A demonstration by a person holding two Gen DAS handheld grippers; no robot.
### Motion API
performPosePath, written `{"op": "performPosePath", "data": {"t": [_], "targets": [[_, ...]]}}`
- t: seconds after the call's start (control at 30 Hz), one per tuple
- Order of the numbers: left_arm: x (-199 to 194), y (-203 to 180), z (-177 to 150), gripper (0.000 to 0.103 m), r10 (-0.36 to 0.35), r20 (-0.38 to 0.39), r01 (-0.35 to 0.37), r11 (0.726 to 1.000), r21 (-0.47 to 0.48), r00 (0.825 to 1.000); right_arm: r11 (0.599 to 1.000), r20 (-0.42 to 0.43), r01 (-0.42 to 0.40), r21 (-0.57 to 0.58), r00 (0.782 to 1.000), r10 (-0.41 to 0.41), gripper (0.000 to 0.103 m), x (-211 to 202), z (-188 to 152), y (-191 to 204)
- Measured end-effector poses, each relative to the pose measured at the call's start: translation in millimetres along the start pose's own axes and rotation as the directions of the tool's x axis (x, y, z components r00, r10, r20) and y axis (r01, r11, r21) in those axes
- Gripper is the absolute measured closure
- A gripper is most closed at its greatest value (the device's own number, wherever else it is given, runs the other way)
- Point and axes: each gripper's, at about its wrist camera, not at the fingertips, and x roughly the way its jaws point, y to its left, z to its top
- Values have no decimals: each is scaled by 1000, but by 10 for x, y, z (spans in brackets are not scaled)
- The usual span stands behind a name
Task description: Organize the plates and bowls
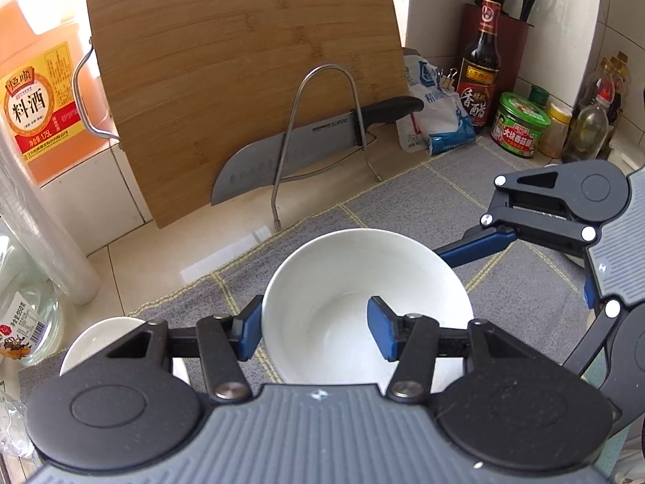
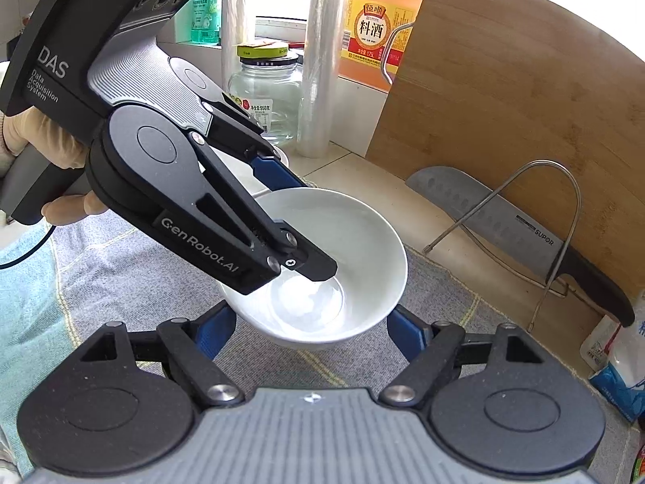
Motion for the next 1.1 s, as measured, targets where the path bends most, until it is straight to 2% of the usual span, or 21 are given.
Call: {"op": "performPosePath", "data": {"t": [0.73,1.1], "targets": [[-687,-842,-193,50,5,47,-6,999,36,999,1000,13,2,3,1000,-2,18,-798,-389,217],[-722,-1104,-331,50,-22,15,22,1000,20,1000,1000,-11,-17,24,1000,18,18,-973,-609,299]]}}
